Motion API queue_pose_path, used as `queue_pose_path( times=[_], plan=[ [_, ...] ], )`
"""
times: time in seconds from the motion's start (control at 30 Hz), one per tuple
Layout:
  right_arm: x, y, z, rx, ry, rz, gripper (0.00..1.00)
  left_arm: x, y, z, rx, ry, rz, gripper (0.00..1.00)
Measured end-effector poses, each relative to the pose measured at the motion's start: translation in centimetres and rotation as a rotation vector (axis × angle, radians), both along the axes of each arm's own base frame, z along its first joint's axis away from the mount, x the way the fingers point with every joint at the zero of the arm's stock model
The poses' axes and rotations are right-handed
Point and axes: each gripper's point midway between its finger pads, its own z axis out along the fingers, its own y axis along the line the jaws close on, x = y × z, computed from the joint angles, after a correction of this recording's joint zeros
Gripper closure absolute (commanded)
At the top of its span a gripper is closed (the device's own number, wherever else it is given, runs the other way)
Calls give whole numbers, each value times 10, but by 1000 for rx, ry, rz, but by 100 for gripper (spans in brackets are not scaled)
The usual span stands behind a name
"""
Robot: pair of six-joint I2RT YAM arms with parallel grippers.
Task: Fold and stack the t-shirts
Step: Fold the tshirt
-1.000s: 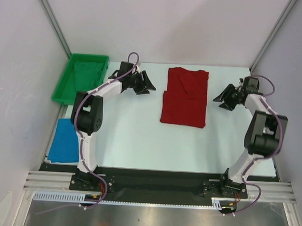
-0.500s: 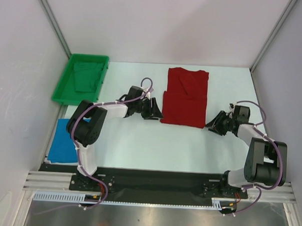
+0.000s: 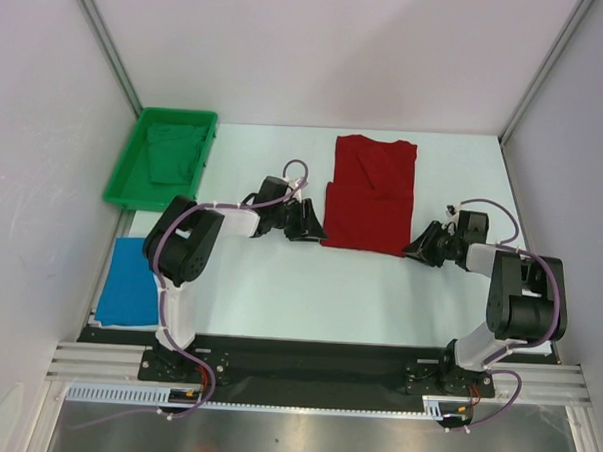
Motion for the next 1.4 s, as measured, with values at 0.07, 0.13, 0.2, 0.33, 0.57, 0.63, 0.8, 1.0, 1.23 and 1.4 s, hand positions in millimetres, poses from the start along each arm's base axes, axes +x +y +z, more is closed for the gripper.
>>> queue_pose_path(
  times=[0.07, 0.13, 0.2, 0.33, 0.57, 0.63, 0.8, 1.0, 1.23, 1.4],
  plan=[
    [1, 1, 0, 2, -6, 4, 77, 1, -2, 0, -6, 2, -2, 55],
    [2, 1, 1, 4, -15, 7, 79, 2, -5, 0, -13, 1, 0, 58],
    [2, 2, 2, 5, -15, 8, 80, 2, -6, -1, -19, 6, 1, 60],
    [2, 2, 2, 5, -16, 8, 81, 2, -9, -1, -37, 20, 4, 56],
    [2, 2, 1, 2, -18, 13, 90, 2, -13, 3, -64, 33, 10, 77],
    [1, 1, 1, 1, -17, 13, 95, 2, -14, 2, -73, 41, 12, 93],
    [0, -4, 1, -9, -16, 8, 100, 0, -13, -5, -62, 56, 8, 100],
    [-12, -20, 1, -89, 32, -20, 100, 5, -5, -9, 34, 30, -11, 100],
    [-20, -29, 8, -135, 56, -36, 100, -3, -4, -5, 78, 22, -57, 100],
    [-26, -29, 1, -134, 98, -28, 91, -14, -3, -9, 67, 51, -74, 79]
  ],
)
